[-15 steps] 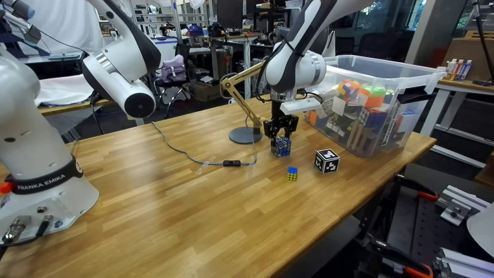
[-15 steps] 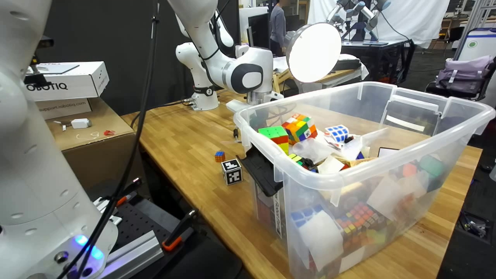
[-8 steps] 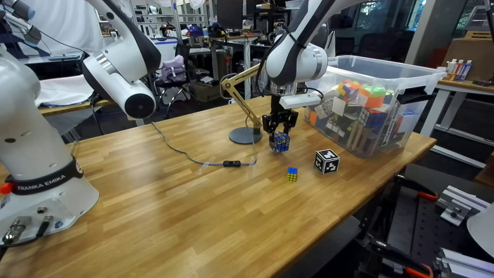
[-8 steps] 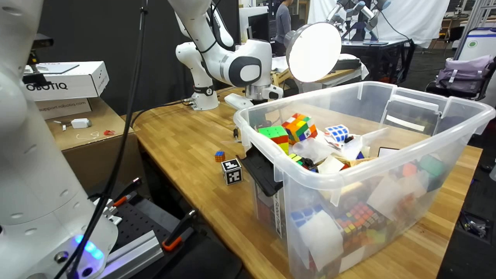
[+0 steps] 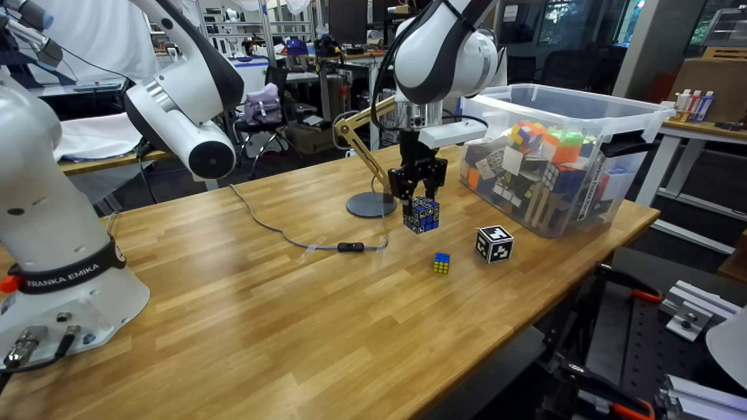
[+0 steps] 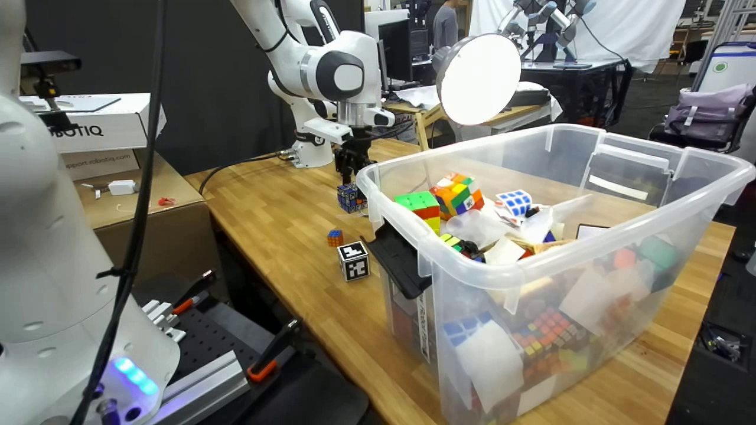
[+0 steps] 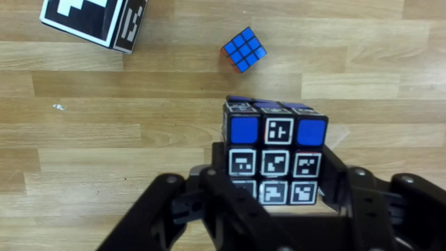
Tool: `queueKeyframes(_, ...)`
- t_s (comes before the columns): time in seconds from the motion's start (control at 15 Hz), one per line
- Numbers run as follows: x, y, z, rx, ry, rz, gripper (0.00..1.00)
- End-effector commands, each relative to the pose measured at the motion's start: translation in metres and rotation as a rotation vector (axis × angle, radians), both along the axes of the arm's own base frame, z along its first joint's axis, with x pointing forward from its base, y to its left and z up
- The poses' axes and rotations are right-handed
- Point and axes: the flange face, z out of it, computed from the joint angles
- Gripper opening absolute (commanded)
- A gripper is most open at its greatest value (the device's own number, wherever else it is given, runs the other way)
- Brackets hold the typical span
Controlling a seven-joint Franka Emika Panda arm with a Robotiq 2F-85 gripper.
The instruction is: Move the lettered cube to the left
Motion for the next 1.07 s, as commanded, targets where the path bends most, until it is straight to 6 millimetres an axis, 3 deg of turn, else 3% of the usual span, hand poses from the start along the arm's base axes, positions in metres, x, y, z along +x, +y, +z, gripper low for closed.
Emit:
queueKeyframes(0.0,-0.007,0.022,0.024,-0.061,0.027,0.073,0.38)
queueKeyframes(0.2,-0.009,0.052,0.042,-0.066,0.032,0.112,0.38)
queueKeyframes(0.53,-0.006,0.104,0.047,0.013,0.028,0.165,0.38)
queueKeyframes(0.87,-0.002,0.117,0.049,0.005,0.014,0.223,0.38)
queueKeyframes(0.93,-0.007,0.116,0.048,0.004,0.004,0.197,0.63)
queueKeyframes(1.0,-0.006,0.117,0.048,0.004,0.002,0.201,0.63)
